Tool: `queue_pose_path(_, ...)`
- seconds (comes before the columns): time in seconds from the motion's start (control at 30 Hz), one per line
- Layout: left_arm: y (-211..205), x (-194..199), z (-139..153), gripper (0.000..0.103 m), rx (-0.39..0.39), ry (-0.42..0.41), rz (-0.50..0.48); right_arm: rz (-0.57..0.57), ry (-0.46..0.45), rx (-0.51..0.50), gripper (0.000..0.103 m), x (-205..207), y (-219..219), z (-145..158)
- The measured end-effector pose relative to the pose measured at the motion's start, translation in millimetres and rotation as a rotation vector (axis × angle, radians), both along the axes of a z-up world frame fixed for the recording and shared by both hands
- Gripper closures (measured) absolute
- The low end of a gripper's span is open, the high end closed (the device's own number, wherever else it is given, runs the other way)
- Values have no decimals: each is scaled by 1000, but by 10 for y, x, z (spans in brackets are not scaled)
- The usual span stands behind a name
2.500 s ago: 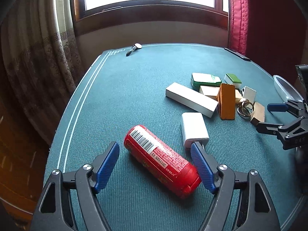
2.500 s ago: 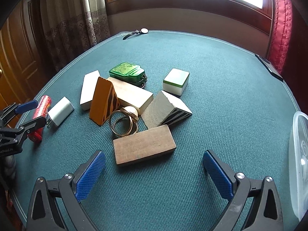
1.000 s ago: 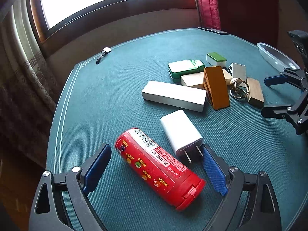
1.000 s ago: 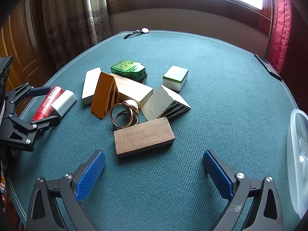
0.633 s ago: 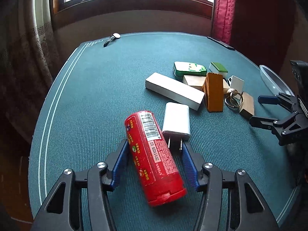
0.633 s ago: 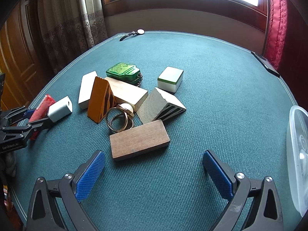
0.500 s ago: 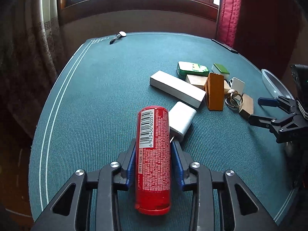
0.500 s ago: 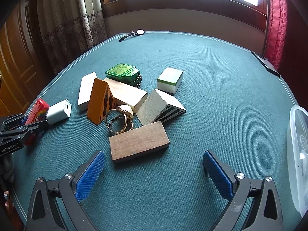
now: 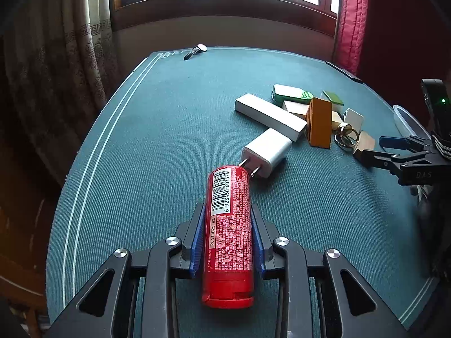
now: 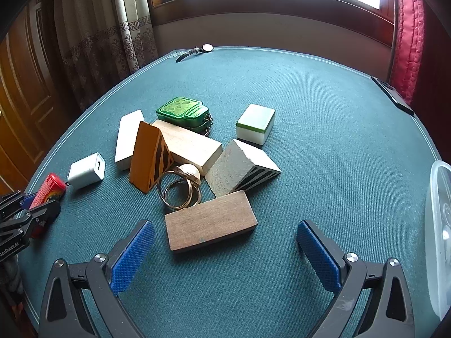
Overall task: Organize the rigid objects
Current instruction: 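Lift the red can with the left tool while the right tool grasps the brown wooden block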
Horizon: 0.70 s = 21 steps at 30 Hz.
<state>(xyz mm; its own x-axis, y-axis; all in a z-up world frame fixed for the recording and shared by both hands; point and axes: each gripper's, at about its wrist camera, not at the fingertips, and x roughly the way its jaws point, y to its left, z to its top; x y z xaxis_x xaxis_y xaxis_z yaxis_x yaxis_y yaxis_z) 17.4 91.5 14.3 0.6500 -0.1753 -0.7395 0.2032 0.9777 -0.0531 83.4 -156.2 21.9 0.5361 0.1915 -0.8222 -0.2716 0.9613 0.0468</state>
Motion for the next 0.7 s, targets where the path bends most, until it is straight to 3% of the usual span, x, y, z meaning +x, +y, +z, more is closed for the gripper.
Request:
queue_pose_path(0.1,8,-26,3,72,-18,0,11,9,-19,-41,9,-31,48,3)
queue_pose_path(0.23,-23,-64,17,72,-39,6,11,18,-47,-63,36,-74,52,37)
queue_pose_path(0.27,-39,-78,20,72,-43,6,7,19,-50,-64,38,-84,44,46)
queue_pose_path(0.7,-426,-157,134,72,-63,5,-68,-42,-67,7,38,-349,-487,209)
